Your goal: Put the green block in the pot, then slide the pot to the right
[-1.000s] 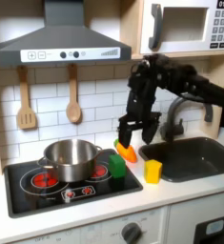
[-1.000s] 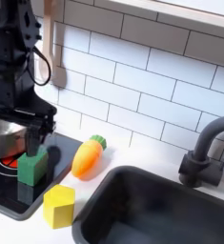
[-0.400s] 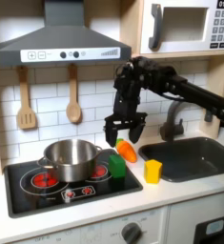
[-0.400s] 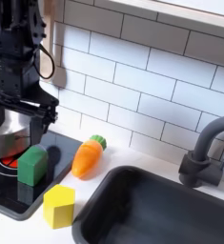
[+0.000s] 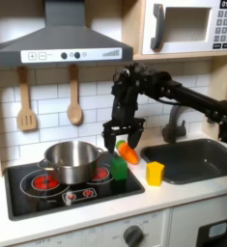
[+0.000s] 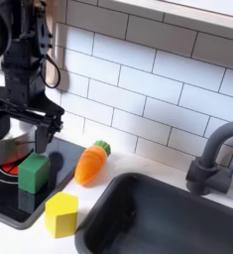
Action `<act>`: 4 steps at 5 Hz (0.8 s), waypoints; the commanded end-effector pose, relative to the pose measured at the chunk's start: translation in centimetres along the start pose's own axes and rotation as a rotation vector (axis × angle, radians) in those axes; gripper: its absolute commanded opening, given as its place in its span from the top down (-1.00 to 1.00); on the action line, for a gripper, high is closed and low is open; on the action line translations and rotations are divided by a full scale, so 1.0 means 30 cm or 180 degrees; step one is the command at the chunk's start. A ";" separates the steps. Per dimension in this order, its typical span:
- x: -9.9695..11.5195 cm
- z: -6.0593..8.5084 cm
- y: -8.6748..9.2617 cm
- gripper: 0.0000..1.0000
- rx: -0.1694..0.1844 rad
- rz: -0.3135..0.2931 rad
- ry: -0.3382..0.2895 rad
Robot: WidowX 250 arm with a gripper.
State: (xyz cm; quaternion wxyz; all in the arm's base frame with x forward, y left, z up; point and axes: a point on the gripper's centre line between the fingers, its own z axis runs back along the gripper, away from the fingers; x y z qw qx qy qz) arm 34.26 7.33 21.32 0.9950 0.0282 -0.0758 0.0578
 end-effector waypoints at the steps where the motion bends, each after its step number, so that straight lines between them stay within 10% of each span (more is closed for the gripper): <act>1: 0.011 -0.028 -0.048 -1.00 0.0006 -0.0078 -0.0003; 4: 0.027 -0.080 -0.023 -1.00 0.0054 0.0035 0.0106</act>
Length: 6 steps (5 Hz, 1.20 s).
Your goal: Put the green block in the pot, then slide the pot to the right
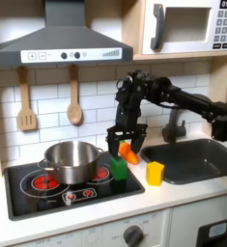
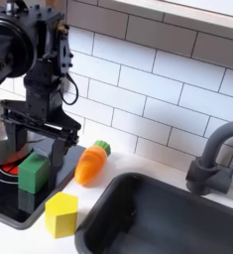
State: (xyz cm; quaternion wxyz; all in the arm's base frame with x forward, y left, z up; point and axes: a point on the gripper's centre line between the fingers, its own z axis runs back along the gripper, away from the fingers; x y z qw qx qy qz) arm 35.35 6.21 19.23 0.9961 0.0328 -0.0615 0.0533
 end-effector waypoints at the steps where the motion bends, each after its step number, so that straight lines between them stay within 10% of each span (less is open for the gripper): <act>1: 0.002 -0.034 0.013 -1.00 0.0024 0.0021 0.0100; 6: 0.005 -0.109 0.030 -1.00 0.0034 0.0014 0.0291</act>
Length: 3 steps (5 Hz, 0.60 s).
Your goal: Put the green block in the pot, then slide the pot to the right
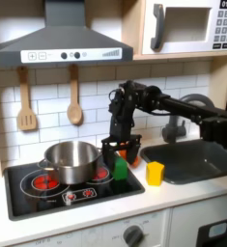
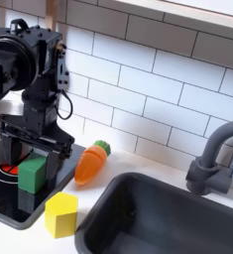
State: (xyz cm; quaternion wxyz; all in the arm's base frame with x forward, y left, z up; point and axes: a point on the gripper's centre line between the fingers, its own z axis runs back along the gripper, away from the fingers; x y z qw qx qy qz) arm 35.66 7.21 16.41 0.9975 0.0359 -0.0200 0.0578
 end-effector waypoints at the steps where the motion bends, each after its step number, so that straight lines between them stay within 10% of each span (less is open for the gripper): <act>1: 0.001 -0.034 -0.004 -1.00 -0.0007 -0.0048 0.0085; 3: 0.010 -0.051 0.001 -1.00 0.0009 -0.0062 0.0112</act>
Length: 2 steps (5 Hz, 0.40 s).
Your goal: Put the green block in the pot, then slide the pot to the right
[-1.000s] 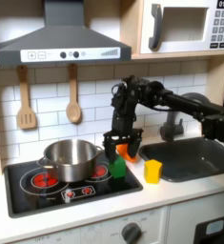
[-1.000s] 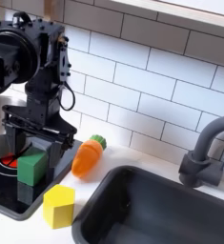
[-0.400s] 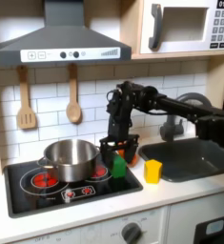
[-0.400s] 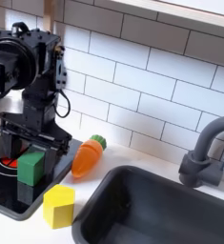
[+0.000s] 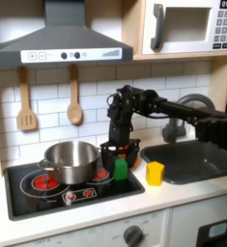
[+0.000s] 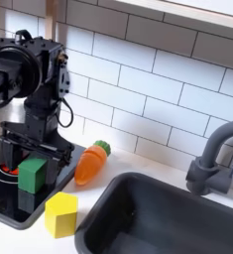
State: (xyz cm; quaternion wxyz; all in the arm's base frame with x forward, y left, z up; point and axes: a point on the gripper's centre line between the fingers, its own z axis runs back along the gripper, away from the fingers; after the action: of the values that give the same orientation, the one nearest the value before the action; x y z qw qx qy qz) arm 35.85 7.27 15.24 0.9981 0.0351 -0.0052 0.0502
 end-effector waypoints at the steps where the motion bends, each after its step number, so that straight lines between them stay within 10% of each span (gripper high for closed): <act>1: 0.012 -0.023 0.003 -1.00 -0.0001 -0.0001 0.0051; 2: 0.006 -0.045 0.000 -1.00 -0.0015 0.0000 0.0132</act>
State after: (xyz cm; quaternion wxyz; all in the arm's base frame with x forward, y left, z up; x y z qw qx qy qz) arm 36.08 7.33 14.21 0.9982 0.0340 0.0102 0.0490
